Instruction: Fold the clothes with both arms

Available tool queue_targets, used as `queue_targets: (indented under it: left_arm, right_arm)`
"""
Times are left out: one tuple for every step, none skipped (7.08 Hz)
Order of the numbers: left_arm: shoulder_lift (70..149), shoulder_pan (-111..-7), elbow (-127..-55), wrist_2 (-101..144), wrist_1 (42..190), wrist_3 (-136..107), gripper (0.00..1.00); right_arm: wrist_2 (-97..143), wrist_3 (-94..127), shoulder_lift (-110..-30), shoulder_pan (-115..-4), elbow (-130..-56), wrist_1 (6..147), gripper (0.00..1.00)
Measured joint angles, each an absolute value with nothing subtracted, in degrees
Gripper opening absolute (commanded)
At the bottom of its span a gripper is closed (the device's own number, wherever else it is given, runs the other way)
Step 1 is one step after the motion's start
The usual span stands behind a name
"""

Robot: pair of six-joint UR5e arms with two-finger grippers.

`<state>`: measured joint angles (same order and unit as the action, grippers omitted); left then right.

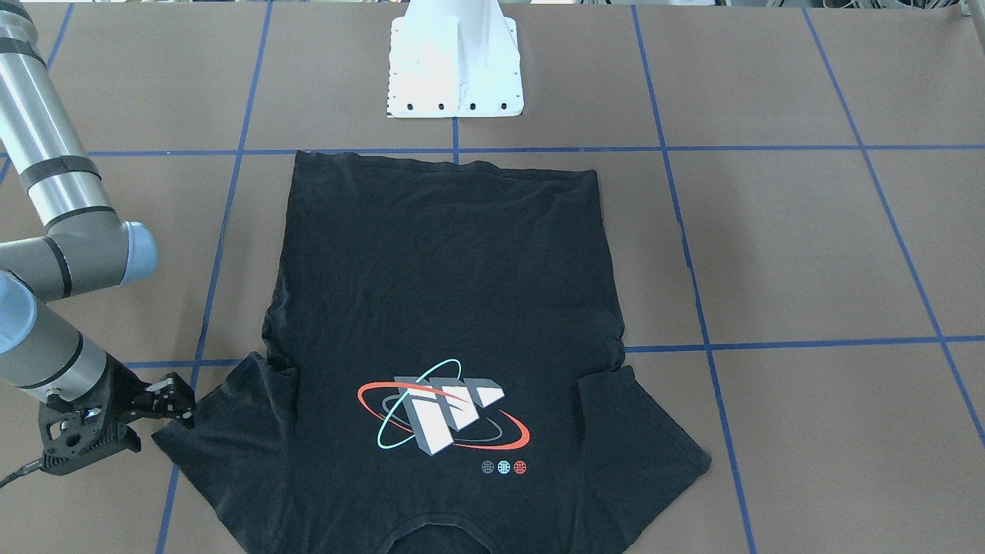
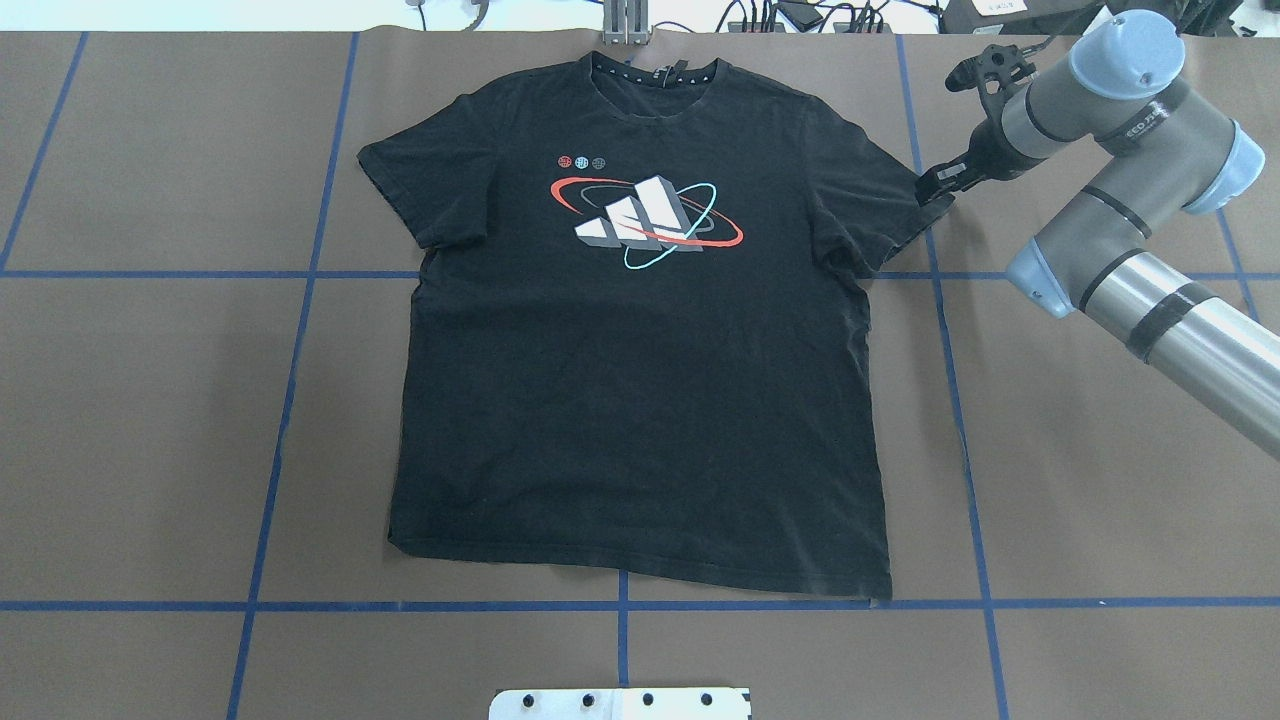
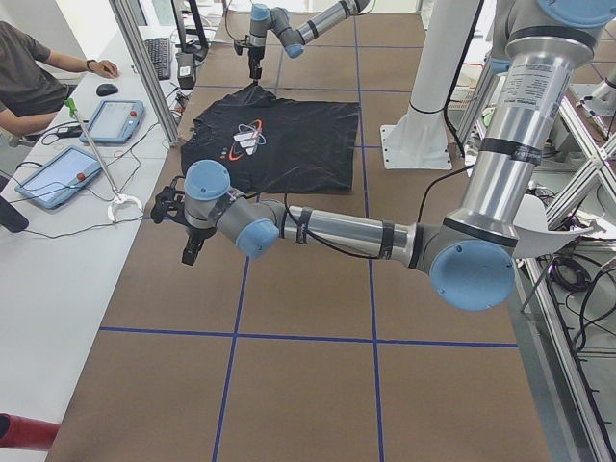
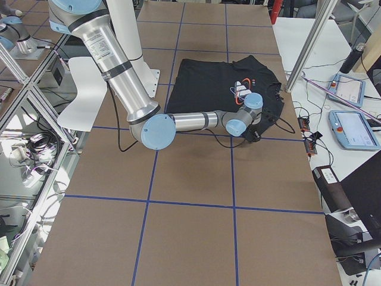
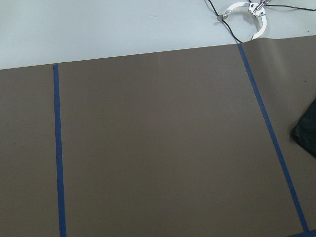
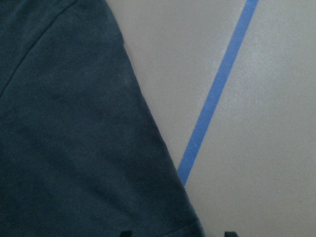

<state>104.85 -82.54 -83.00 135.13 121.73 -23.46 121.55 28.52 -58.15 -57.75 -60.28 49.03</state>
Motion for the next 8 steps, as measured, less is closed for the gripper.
queue_targets:
  left_arm:
    - [104.9, -82.6, -83.1, 135.2, 121.7, -23.5, 1.00]
    - [104.9, -82.6, -83.1, 135.2, 121.7, -23.5, 1.00]
    - [104.9, -82.6, -83.1, 135.2, 121.7, -23.5, 1.00]
    - [104.9, -82.6, -83.1, 135.2, 121.7, -23.5, 1.00]
    - [104.9, -82.6, -83.2, 135.2, 121.7, -23.5, 1.00]
    - [104.9, -82.6, -83.3, 135.2, 121.7, -23.6, 1.00]
    - [105.0, -82.5, -83.4, 135.2, 121.7, -24.1, 1.00]
    - [105.5, -82.5, -83.5, 135.2, 121.7, -25.1, 1.00]
  right_arm:
    - [121.6, 28.5, -58.1, -57.8, -59.6, 49.1, 0.48]
    - [121.6, 28.5, -58.0, -57.7, -59.3, 49.2, 0.29]
    - [121.6, 28.5, -57.8, -57.7, -59.1, 49.3, 0.08]
    - [121.6, 28.6, -57.7, -57.7, -58.9, 49.3, 0.00]
    - [121.6, 28.6, -57.5, -57.7, -58.9, 49.3, 0.00]
    - [121.6, 28.7, -57.5, -57.7, -58.9, 49.3, 0.00]
    - [121.8, 29.2, -57.0, -57.8, -58.9, 49.4, 0.00]
    - [123.0, 30.8, -55.8, -58.1, -59.2, 49.4, 0.00]
